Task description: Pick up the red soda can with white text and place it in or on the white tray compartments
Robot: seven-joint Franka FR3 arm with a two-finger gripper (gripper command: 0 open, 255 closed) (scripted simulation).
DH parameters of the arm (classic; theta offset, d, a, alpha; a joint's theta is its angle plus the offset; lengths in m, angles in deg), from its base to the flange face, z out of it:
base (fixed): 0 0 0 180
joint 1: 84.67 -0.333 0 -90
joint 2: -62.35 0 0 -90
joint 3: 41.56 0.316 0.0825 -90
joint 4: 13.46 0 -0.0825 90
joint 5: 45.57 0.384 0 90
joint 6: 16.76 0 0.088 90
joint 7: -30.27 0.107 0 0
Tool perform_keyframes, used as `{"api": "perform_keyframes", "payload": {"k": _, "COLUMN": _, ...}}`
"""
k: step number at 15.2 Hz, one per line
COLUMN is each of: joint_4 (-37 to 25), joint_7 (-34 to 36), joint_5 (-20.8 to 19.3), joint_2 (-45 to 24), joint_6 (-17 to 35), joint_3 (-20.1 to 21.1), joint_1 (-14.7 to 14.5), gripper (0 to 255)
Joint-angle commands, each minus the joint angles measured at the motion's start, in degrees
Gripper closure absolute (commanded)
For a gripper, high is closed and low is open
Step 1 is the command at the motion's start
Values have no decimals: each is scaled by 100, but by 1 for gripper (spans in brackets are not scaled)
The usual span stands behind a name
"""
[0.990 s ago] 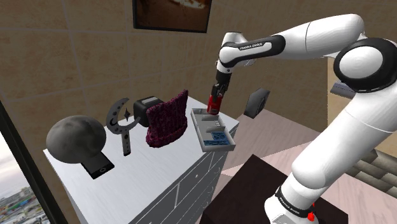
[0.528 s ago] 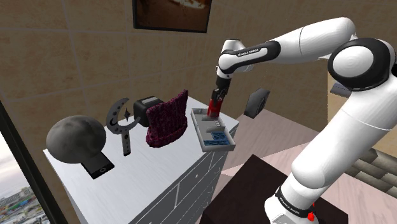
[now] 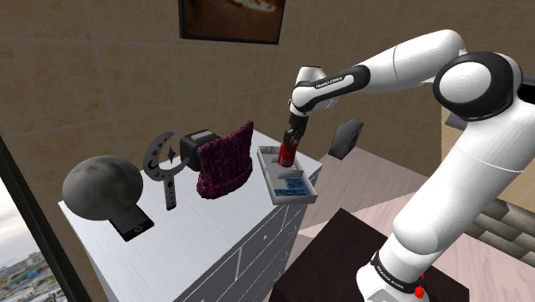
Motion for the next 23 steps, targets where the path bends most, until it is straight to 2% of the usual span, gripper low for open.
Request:
{"api": "perform_keyframes", "payload": {"k": 1, "joint_4": 67, "joint_7": 14, "joint_5": -8, "joint_2": -74, "joint_6": 148, "joint_3": 4, "joint_1": -4, "gripper": 255}}
{"api": "perform_keyframes", "payload": {"k": 5, "joint_4": 202, "joint_7": 28, "joint_5": -24, "joint_2": -224, "joint_6": 432, "joint_3": 4, "joint_1": -5, "gripper": 255}}
{"api": "perform_keyframes", "payload": {"k": 13, "joint_4": 202, "joint_7": 28, "joint_5": -24, "joint_2": -224, "joint_6": 432, "joint_3": 4, "joint_1": -5, "gripper": 255}}
{"api": "perform_keyframes", "payload": {"k": 14, "joint_4": 188, "joint_7": 22, "joint_5": -24, "joint_2": -232, "joint_6": 427, "joint_3": 1, "joint_1": -2, "gripper": 0}}
{"api": "perform_keyframes", "payload": {"k": 19, "joint_4": 202, "joint_7": 28, "joint_5": -24, "joint_2": -224, "joint_6": 432, "joint_3": 4, "joint_1": -5, "gripper": 0}}
{"api": "perform_keyframes", "payload": {"k": 23, "joint_4": -156, "joint_7": 3, "joint_5": 12, "joint_2": 128, "joint_6": -276, "joint_3": 6, "joint_1": -6, "gripper": 0}}
